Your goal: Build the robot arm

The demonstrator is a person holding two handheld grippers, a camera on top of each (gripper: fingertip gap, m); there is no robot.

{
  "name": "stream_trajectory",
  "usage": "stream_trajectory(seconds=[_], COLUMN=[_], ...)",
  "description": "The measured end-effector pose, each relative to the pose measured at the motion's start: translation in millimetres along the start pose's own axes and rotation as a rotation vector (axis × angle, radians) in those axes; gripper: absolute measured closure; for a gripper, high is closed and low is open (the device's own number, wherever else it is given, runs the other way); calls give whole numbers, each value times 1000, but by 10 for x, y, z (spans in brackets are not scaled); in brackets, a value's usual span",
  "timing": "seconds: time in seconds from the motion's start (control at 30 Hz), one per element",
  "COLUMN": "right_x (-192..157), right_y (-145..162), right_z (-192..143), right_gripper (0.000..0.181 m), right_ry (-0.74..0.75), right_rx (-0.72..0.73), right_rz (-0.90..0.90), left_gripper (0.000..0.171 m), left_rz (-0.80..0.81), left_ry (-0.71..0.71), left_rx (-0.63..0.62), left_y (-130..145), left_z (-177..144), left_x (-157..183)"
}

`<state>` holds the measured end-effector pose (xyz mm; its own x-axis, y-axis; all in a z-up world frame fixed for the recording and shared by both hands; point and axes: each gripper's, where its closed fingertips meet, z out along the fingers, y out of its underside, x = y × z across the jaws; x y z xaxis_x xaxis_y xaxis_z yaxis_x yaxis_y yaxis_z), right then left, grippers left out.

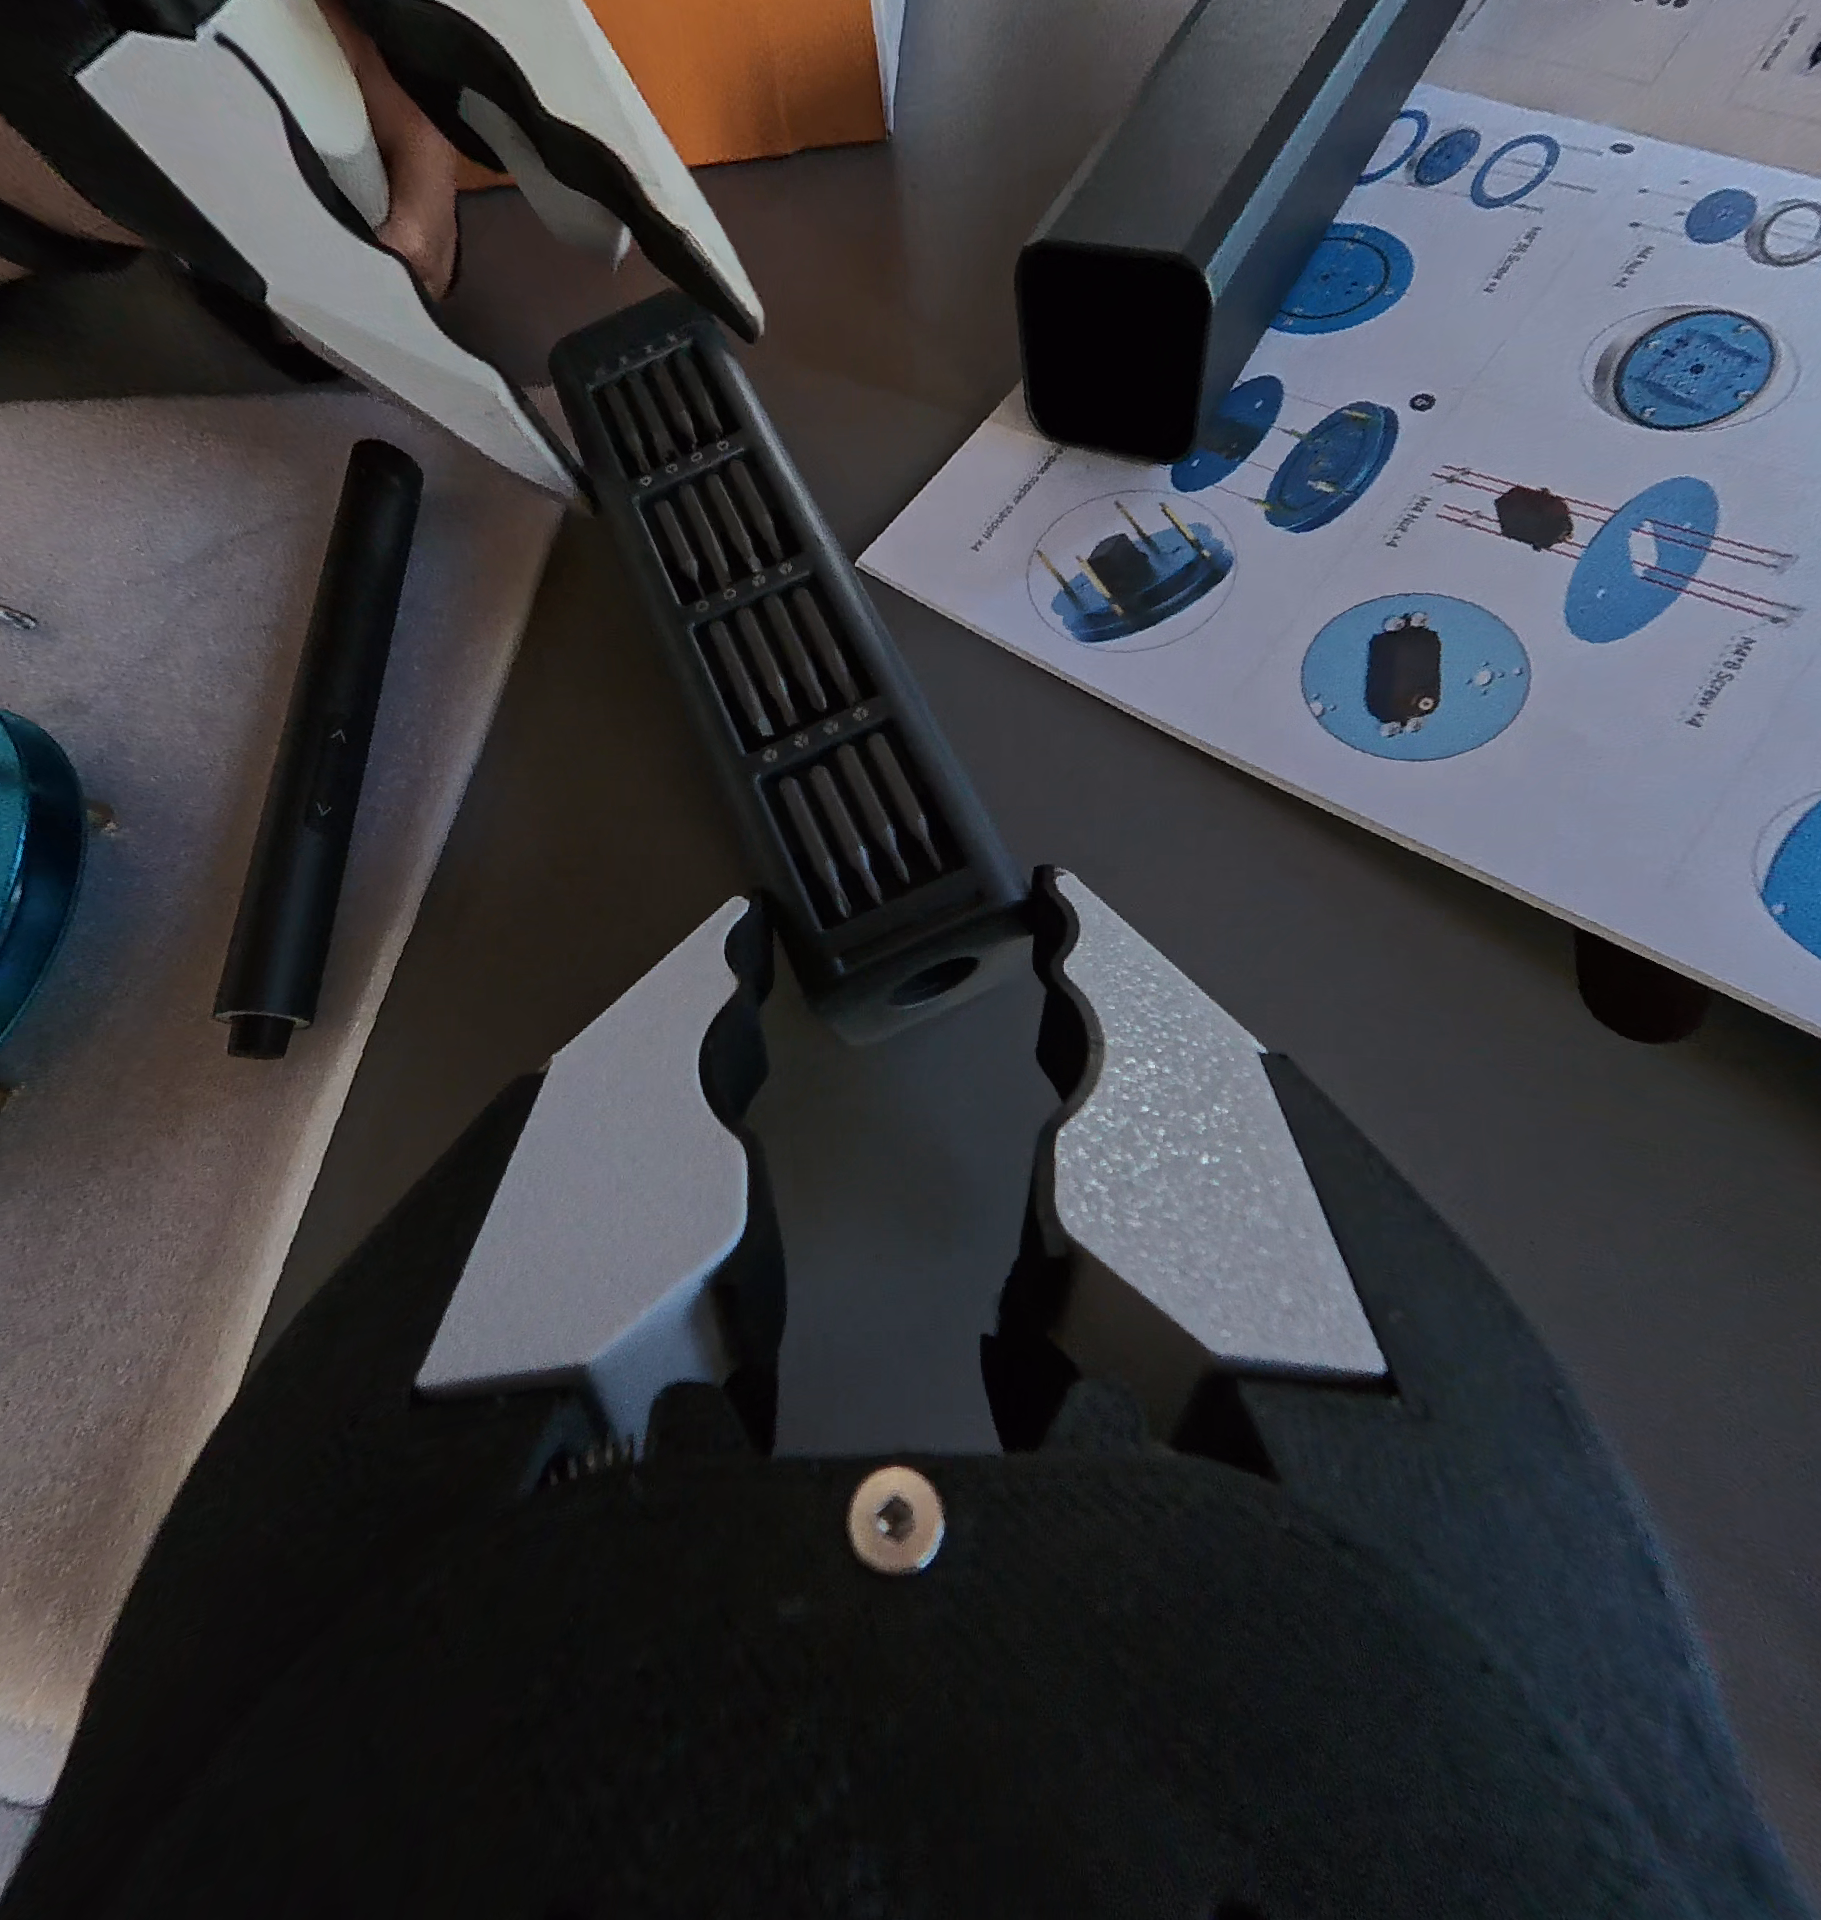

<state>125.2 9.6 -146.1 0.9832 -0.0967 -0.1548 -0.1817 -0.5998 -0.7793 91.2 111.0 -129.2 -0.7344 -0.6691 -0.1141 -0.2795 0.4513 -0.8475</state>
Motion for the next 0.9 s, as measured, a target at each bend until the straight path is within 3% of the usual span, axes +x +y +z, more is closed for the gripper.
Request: stream_trajectory(seconds=[0.33,0.9], right_x=[-214,-432], right_y=[32,122], right_z=[-9,-41], right_gripper=[131,134], right_ry=[58,135], right_rx=[69,63], right_rz=[16,-20], left_gripper=[117,117], left_rz=[-12,16], left_ry=[46,37], left_rx=[-42,-83], left_y=[127,232], left_z=[-36,-102], left_x=[78,131])
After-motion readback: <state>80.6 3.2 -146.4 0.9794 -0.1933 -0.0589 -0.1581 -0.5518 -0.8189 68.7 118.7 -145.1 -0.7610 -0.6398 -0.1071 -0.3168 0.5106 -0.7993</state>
